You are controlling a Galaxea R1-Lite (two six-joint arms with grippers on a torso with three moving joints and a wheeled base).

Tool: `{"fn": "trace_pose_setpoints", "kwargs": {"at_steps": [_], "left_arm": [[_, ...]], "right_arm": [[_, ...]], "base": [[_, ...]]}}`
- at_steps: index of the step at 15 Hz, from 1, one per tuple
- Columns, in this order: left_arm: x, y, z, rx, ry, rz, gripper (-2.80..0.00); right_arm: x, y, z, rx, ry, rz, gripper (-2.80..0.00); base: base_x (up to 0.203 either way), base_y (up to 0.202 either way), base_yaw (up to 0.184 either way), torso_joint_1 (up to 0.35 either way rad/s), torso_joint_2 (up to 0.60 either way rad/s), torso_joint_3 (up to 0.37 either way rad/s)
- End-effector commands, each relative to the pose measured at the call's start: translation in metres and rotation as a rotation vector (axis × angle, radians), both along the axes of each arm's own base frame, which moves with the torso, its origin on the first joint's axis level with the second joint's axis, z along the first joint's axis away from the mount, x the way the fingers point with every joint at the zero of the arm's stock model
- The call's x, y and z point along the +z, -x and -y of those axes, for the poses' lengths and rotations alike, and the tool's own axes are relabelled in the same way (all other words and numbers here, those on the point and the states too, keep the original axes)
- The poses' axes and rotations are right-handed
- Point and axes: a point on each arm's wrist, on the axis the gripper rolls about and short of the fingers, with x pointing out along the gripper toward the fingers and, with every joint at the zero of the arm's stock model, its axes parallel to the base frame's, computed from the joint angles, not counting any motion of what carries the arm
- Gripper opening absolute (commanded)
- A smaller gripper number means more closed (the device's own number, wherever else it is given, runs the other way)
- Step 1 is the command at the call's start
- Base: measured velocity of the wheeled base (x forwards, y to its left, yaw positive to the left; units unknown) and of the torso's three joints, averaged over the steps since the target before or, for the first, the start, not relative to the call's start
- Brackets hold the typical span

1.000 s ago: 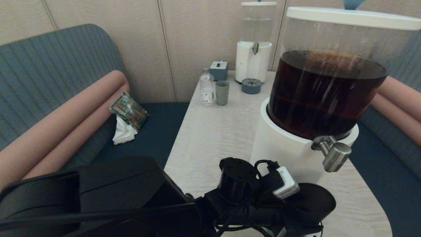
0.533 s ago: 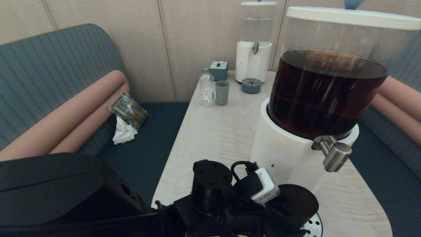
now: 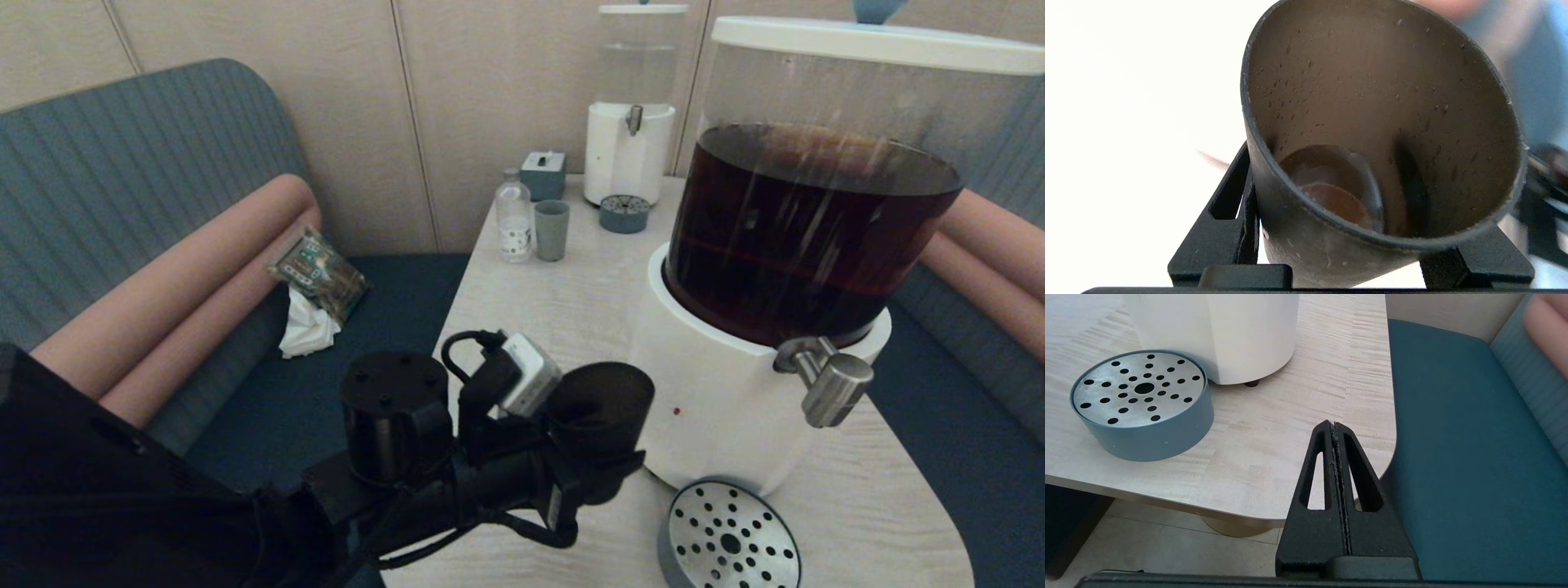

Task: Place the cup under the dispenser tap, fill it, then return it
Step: Place the cup next to the water dispenser

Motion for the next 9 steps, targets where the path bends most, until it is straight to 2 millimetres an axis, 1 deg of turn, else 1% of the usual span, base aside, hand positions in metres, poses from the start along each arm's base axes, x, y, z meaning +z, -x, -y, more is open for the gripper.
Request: {"fn": "trace_pose_setpoints", "kwargs": {"at_steps": [1,2,4,9], "left_arm": [[0.007,-0.014,-0.017,0.071,0.023,0.023,-2.80],[0.006,-0.025,-0.025,0.112,0.029,0.030,-2.80],[-0.002,-0.054,-0.039,0.192,0.050,0.046,-2.80],[-0.034,-0.123,-0.057,0.321,0.105,0.073,-2.80]], "right_arm": [[0.000,0.000,0.000,0.001,0.001,0.000,-2.80],[0.000,0.000,0.000,0.001,0.001,0.000,-2.80],[0.000,0.000,0.000,0.001,0.001,0.001,-2.80],[0.000,0.000,0.000,0.001,0.001,0.000,-2.80]], "base": [[0.000,0.000,0.000,0.000,0.00,0.000],[0.000,0.000,0.000,0.000,0.00,0.000],[0.000,0.000,0.000,0.000,0.00,0.000],[0.000,0.000,0.000,0.000,0.00,0.000]]}}
